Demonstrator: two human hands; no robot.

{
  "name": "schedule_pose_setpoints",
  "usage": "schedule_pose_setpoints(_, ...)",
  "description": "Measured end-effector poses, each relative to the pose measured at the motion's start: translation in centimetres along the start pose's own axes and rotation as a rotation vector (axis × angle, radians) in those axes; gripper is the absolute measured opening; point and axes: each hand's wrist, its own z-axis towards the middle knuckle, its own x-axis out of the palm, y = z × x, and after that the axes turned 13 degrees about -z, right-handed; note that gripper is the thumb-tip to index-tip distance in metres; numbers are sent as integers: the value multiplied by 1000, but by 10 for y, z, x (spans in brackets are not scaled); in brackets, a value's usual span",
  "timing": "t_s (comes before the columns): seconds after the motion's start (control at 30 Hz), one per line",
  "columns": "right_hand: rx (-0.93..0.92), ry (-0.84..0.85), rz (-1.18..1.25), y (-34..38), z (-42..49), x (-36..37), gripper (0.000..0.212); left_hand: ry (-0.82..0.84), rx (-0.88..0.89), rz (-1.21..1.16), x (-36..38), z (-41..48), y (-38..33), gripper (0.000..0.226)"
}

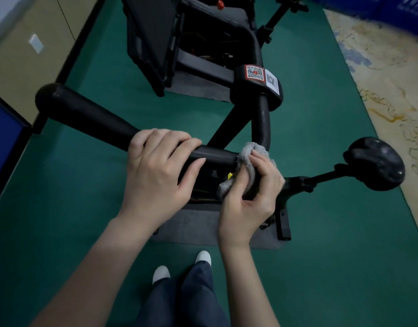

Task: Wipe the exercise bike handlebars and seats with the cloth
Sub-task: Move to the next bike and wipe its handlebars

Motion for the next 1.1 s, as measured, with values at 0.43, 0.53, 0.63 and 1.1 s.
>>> schedule_pose_setpoints(0.43,-14,193,143,-39,57,-7,15,-39,-137,49,10,4,-20,30)
schedule_pose_setpoints(0.53,-99,248,189,-46,58,-13,12,-65,-197,78,24,3,-33,31)
schedule_pose_setpoints(0.63,-217,319,198,-59,59,-19,8,-131,-257,96,35,4,-42,31)
schedule_pose_setpoints(1.1,-223,596,357,-90,147,24,12,-255,-358,134,49,8,-52,30)
